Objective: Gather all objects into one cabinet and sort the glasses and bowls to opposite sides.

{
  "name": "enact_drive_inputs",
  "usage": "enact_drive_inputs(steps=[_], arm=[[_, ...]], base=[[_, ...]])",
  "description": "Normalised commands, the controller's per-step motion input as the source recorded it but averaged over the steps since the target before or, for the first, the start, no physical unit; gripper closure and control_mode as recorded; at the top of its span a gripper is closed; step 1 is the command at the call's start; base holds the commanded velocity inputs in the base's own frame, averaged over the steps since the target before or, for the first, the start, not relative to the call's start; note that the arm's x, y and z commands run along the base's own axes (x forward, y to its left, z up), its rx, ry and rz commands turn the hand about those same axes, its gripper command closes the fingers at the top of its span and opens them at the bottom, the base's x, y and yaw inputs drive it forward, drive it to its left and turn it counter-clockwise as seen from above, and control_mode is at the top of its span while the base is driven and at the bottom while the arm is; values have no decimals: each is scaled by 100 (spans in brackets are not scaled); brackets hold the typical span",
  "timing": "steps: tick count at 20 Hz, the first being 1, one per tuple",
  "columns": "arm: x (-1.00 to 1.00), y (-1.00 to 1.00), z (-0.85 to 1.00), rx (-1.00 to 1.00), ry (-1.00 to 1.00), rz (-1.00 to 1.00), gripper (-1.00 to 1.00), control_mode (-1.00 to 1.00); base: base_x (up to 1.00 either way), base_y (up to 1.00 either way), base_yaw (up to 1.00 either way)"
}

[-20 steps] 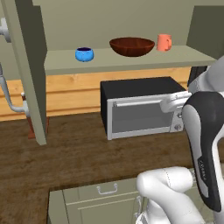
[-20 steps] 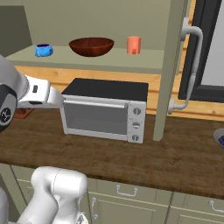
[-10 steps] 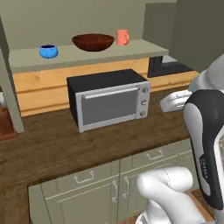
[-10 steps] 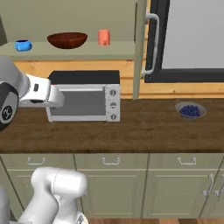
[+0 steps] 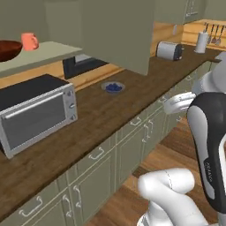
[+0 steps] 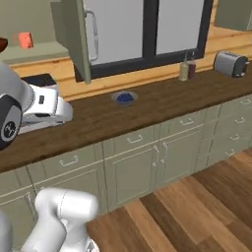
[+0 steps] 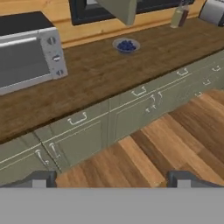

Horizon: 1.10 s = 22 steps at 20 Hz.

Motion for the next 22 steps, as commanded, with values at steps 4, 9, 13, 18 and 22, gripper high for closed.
enact_drive_inputs(steps=[4, 9, 13, 18, 22], arm=[[0, 0, 0, 0, 0, 0, -100, 100], [0, 0, 0, 0, 0, 0, -100, 100], [0, 0, 0, 0, 0, 0, -100, 100], [0, 0, 0, 0, 0, 0, -100, 100], [0, 0, 0, 0, 0, 0, -100, 100]], base=[[-22, -29, -81], [-3, -60, -79], [-1, -68, -69], [-4, -15, -8], [16, 0, 0]])
